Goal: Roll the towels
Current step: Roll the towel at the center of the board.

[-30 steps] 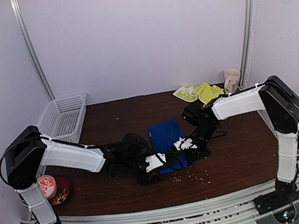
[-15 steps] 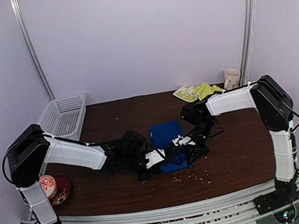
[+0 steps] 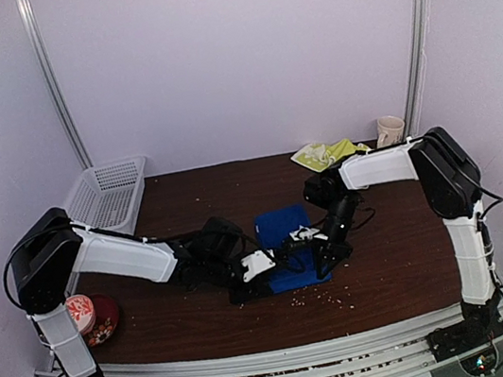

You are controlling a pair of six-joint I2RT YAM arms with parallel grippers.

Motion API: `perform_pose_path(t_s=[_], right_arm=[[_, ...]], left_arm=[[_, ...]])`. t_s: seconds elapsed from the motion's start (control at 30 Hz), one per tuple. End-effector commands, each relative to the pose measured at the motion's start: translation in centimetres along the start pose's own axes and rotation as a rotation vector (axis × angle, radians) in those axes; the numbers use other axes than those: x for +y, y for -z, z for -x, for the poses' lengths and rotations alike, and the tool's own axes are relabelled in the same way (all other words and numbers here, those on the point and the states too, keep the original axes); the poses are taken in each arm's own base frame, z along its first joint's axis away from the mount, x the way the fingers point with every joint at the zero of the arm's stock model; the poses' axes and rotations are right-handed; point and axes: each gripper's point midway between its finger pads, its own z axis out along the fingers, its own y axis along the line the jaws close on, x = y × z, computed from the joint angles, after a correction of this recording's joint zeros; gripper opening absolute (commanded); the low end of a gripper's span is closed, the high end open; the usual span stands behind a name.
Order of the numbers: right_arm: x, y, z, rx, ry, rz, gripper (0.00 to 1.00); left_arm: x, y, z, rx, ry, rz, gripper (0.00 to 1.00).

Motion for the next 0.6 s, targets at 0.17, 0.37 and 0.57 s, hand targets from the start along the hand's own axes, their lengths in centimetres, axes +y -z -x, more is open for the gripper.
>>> perform_pose_path(t_s=[0.17,0.37,0.57], right_arm=[[0.0,0.4,-0.1,-0.028,-0.187,0.133,0.01],[-1.1,0.0,-1.2,-0.042,-0.294,0.188,0.01],[-2.0,0.3,-1.3,-0.069,-0.354,0.187,0.0]], left_arm=[[3.4,5.2,3.3,-0.164,-0.063,0.299,0.52],[2.0,4.3,3.3,-0.126,-0.218,0.367,0.52],[0.9,2.0,2.7,-0.075,-0.329,0.388,0.51]])
